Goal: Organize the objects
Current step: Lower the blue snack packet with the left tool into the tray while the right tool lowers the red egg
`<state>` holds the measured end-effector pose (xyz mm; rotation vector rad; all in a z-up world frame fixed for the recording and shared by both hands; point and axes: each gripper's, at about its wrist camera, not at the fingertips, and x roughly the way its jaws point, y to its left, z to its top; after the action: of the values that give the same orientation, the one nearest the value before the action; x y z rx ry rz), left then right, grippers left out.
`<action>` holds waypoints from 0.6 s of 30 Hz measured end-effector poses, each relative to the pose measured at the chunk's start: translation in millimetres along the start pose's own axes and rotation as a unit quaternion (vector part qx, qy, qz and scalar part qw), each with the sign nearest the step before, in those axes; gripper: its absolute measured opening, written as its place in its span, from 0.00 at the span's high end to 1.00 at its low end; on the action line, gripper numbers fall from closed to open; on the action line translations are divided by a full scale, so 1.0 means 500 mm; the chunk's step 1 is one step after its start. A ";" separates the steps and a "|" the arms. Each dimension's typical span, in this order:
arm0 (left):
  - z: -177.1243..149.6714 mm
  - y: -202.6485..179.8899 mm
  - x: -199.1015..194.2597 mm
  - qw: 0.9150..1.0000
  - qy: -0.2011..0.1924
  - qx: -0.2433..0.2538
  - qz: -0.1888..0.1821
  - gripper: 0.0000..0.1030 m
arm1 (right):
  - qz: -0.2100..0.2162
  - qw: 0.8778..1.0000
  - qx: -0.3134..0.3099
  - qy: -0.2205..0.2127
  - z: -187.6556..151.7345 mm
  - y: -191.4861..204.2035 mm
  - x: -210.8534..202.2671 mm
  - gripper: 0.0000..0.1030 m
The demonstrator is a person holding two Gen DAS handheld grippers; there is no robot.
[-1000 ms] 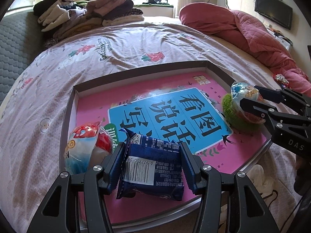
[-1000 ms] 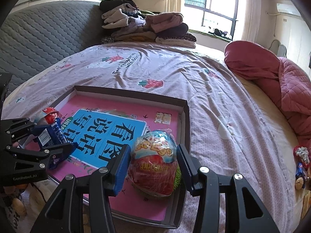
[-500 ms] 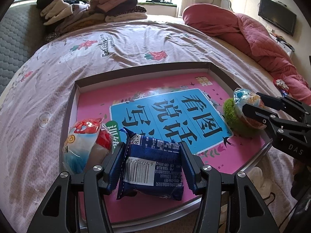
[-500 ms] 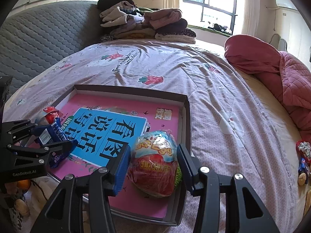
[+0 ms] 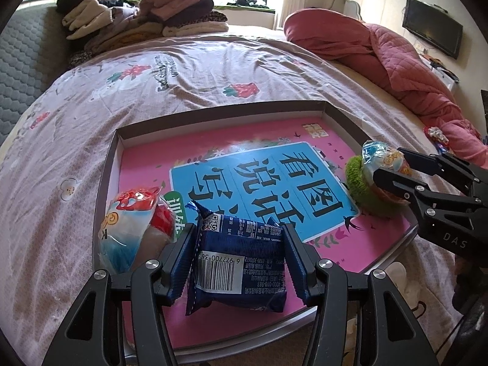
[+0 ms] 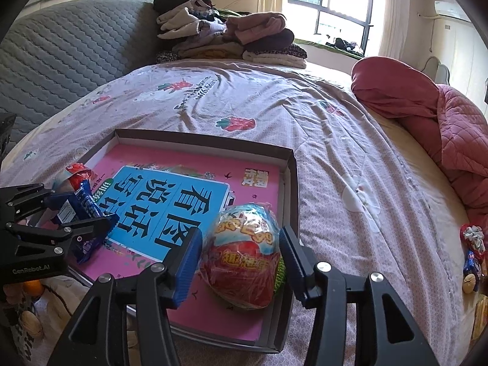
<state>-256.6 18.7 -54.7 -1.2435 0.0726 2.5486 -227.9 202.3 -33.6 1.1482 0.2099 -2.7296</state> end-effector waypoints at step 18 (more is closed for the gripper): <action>0.008 0.007 -0.023 1.000 -0.017 -0.007 0.000 0.39 | -0.008 1.000 0.002 -0.004 0.004 -0.003 -0.009 0.48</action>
<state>-254.0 13.3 -43.3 -1.2049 0.0484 2.5737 -226.5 203.7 -28.7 1.1399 0.2146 -2.7493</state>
